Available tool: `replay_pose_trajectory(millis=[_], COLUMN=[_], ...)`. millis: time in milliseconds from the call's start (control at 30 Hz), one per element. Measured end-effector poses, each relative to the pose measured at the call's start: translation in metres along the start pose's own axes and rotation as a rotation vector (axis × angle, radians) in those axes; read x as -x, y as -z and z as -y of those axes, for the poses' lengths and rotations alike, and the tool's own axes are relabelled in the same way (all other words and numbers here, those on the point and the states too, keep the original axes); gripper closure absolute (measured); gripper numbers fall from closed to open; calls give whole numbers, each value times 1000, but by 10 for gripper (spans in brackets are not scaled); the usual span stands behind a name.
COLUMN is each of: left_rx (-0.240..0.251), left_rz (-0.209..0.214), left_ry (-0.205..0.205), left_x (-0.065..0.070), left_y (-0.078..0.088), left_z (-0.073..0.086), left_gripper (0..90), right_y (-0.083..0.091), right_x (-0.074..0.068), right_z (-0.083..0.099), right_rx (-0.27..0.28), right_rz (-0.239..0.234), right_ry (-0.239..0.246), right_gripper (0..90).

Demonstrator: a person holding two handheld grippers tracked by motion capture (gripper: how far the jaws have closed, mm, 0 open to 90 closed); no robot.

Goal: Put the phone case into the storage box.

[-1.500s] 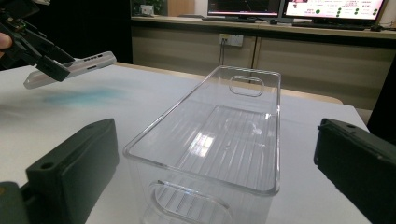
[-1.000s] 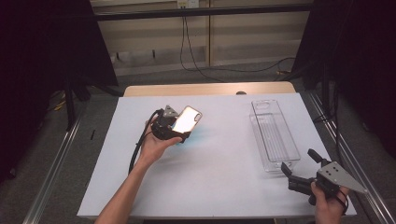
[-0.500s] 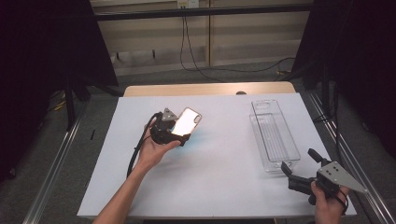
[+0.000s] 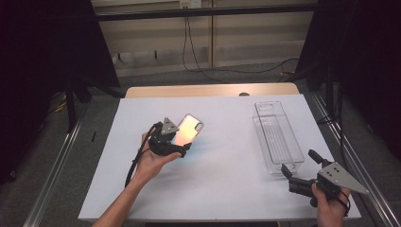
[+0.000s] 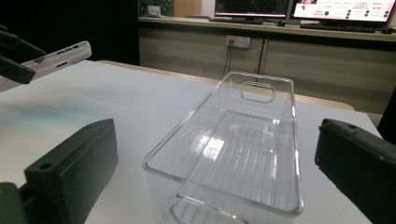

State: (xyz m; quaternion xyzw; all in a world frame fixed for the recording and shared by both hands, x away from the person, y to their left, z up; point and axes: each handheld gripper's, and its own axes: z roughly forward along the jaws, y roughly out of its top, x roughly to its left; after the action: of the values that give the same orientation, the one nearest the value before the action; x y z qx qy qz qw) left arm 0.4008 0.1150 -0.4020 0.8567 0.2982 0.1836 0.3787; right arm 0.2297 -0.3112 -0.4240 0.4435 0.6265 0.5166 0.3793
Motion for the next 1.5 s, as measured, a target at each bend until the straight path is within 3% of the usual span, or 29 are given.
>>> replay_pose_trajectory(millis=[367, 400, 500, 633, 800, 867, 1200, 1333, 1400, 1500], left_rx=[14, 16, 28, 47, 53, 48, 63, 75, 104, 106], left_rz=[-3, -7, -14, -32, -26, -23, -32, -39, -70, -64], left_ry=[-31, -30, -42, -48, -63, -70, -96, -105, -100, -111], left_x=[20, 22, 27, 33, 40, 43, 55, 60, 63, 68], left_y=[-1, 0, 4, 8, 8, 6, 5, 5, 5, 4], left_z=[2, 2, 1, 3, 6, 7, 7, 7, 7, 7], left_gripper=[169, 169, 169, 169, 169, 169, 169, 169, 169, 169], right_y=[-8, -10, -14, -23, -36, -45, -66, -75, -80, -87], right_x=[-9, -10, -12, -21, -36, -45, -66, -72, -75, -78], right_z=[-15, -19, -23, -30, -37, -40, -48, -51, -51, -52], right_rx=[11, 14, 6, -10, -24, -31, -61, -68, -82, -91], right_rz=[-14, -26, -33, -57, -84, -108, -149, -160, -169, -186], right_ry=[18, -16, -29, -1, 21, -6, 31, 32, 20, 15], right_gripper=[0, 0, 0, 0, 0, 0, 3, 2, 5, 6])
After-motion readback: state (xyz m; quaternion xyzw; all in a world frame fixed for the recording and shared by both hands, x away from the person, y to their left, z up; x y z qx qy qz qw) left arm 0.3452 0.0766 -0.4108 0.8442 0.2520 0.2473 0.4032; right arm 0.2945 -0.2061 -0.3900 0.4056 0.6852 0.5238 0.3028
